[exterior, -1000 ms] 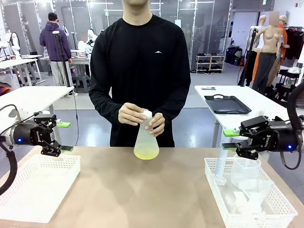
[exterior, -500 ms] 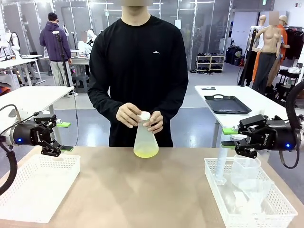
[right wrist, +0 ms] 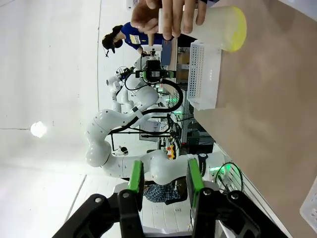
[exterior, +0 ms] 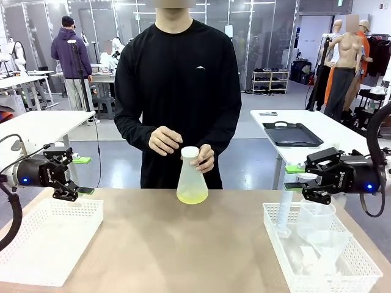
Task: Prepare the solutions needed for the experiment.
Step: When the human places the Big flask in the center of the table, pick up the Big flask and place it in the left Organizing basket.
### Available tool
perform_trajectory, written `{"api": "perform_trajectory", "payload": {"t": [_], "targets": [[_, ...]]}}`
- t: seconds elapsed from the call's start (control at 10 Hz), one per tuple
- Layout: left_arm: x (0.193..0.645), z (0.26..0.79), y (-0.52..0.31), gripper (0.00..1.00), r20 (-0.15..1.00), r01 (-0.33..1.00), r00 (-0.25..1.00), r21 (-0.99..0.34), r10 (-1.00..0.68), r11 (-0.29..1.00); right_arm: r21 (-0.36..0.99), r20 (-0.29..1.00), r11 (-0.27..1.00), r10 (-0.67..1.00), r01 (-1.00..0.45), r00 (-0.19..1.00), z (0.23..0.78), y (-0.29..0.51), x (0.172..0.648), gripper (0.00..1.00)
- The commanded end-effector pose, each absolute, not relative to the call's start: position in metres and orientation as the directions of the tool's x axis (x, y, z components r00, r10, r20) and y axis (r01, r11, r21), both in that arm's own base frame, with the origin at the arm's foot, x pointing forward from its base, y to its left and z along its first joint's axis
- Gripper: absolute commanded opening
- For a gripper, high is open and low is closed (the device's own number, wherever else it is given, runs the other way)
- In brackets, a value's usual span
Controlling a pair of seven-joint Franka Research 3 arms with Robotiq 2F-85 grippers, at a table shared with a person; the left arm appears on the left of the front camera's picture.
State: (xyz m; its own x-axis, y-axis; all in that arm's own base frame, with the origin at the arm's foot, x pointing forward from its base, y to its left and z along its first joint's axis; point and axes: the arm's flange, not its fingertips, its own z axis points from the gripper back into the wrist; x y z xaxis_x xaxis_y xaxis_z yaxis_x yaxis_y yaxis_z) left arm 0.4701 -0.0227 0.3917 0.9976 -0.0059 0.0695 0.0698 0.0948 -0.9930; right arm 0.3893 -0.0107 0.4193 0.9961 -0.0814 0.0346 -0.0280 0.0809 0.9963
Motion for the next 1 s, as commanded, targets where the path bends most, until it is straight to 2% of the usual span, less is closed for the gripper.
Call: {"api": "perform_trajectory", "payload": {"t": [0.0,0.9], "targets": [[0.4705,0.3927,-0.0243,1.00,0.079,0.078,0.997,-0.991,0.002,0.108,0.996,0.056,0.075,-0.079,-0.050,0.995,0.4197,-0.0119,0.3885,0.46],[0.4705,0.3927,-0.0243,1.00,0.079,0.078,0.997,-0.991,0.002,0.108,0.996,0.056,0.075,-0.079,-0.050,0.995,0.4197,-0.0119,0.3885,0.46]]}}
